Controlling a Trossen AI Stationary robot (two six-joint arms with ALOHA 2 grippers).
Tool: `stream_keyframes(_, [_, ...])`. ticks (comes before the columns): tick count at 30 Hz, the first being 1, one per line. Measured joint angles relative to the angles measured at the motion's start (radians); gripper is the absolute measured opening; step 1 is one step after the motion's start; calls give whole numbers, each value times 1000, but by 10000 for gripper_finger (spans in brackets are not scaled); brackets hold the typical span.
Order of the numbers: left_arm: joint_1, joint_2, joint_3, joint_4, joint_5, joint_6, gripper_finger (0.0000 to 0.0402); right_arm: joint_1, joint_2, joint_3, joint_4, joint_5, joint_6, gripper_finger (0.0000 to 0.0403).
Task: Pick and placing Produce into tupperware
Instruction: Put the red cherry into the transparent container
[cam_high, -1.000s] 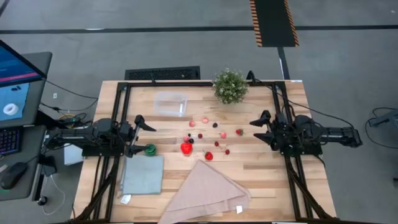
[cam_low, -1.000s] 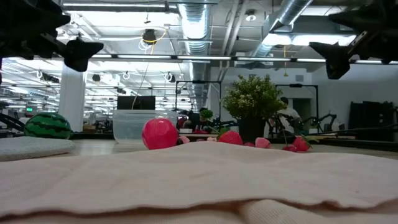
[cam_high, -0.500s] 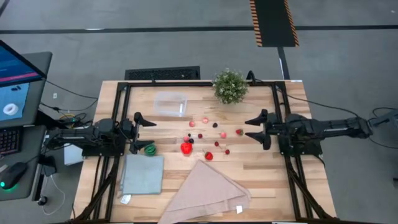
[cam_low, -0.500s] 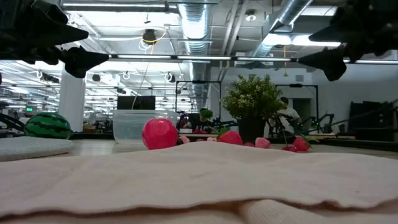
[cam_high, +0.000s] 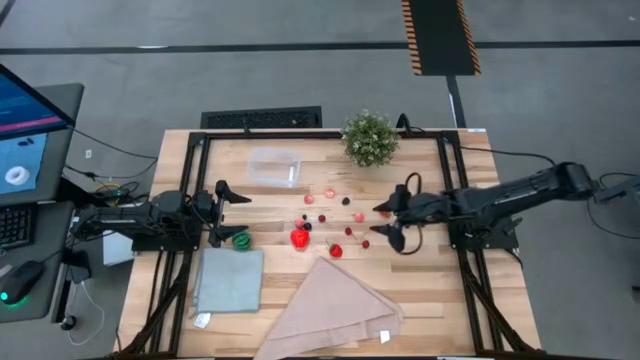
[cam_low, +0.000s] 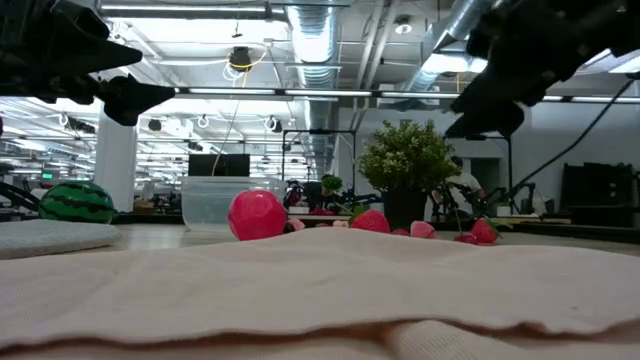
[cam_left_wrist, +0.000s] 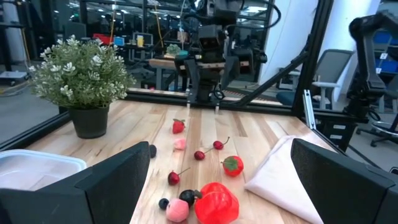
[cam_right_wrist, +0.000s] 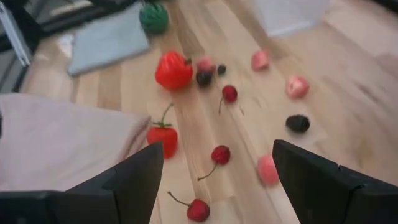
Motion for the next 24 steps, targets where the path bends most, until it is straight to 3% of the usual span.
stream_keyframes(15, [0,0,-2,1,0,0,382,147,301,14,34,-1,172,327])
stream_keyframes(24, [0,0,-2,-1,-5,1,382,174,424,15,128,54,164,327])
